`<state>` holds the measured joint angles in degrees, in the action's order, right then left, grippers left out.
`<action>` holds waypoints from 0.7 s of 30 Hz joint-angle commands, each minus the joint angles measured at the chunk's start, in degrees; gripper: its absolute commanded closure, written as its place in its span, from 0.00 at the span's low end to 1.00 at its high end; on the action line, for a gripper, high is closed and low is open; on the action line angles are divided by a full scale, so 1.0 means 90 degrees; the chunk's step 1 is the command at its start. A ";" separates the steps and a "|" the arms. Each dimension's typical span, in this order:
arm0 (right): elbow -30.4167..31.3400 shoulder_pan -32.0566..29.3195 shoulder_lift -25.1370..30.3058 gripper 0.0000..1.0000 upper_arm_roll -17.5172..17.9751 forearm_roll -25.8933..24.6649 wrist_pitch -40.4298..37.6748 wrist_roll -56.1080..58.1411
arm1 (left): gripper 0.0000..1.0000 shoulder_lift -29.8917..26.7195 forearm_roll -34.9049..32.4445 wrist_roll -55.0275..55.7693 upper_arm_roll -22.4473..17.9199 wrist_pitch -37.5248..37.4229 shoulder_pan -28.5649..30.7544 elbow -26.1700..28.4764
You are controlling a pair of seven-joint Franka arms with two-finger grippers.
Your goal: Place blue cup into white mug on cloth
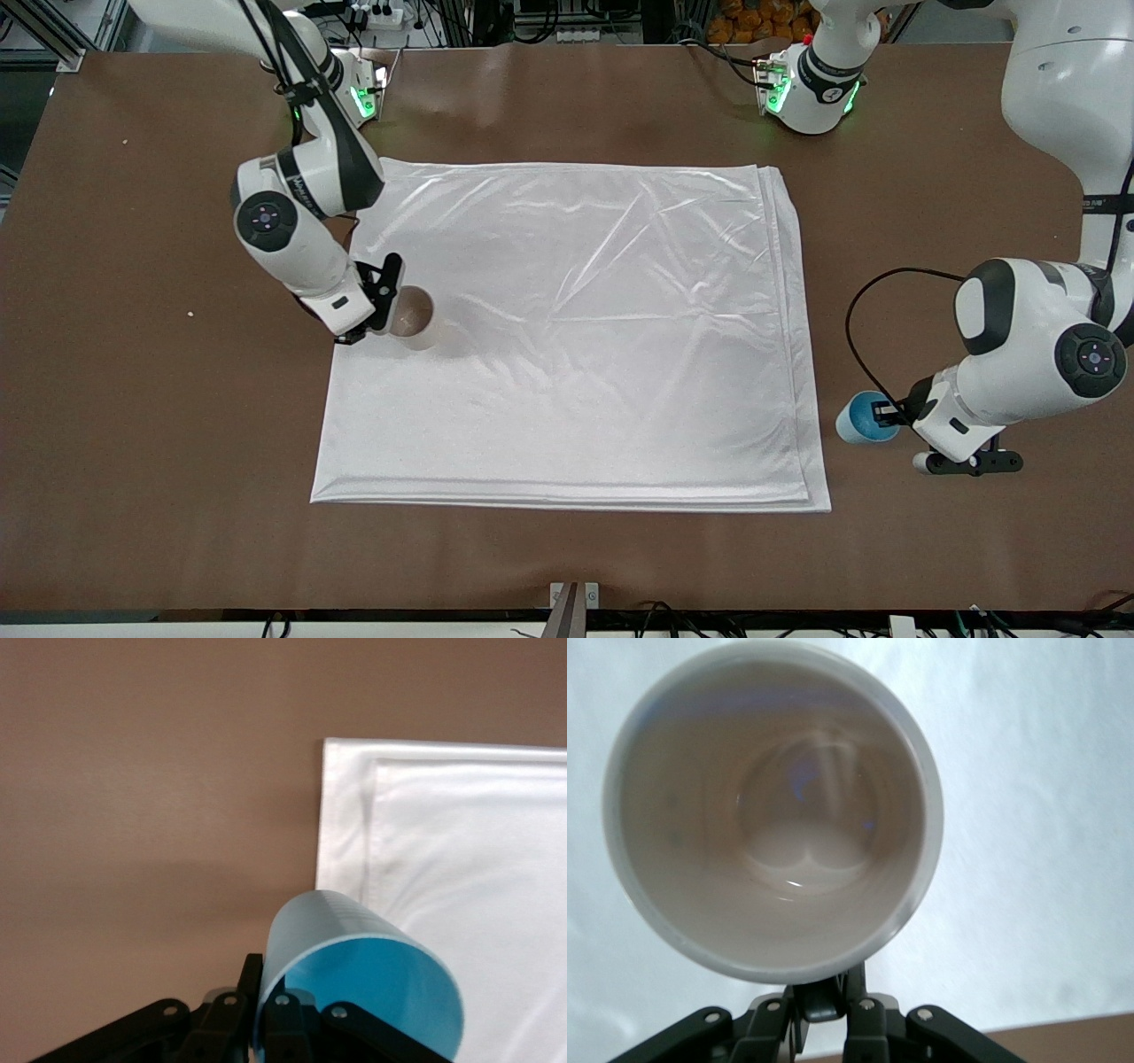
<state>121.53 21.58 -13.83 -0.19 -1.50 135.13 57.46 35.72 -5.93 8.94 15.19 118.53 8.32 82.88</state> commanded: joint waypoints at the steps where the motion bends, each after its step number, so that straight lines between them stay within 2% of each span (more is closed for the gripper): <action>1: -0.0036 0.0590 -0.0162 1.00 -0.0057 -0.0136 -0.0024 -0.1041 | 1.00 -0.0141 -0.0074 0.0422 0.0099 -0.0231 -0.0202 0.0088; 12: -0.0875 0.1449 -0.0992 1.00 -0.0048 -0.0517 -0.0024 -0.2585 | 1.00 -0.0151 -0.0064 0.1711 0.0128 -0.0338 -0.1003 0.0079; 21: -0.1461 0.1704 -0.1529 1.00 -0.0057 -0.0517 -0.0024 -0.3006 | 1.00 -0.0190 -0.0074 0.2697 0.0704 -0.0387 -0.1130 0.0079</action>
<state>112.85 36.31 -24.03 -0.21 -4.90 135.45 32.34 35.51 -5.93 28.06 18.76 116.30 -2.00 82.88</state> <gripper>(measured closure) 0.806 0.956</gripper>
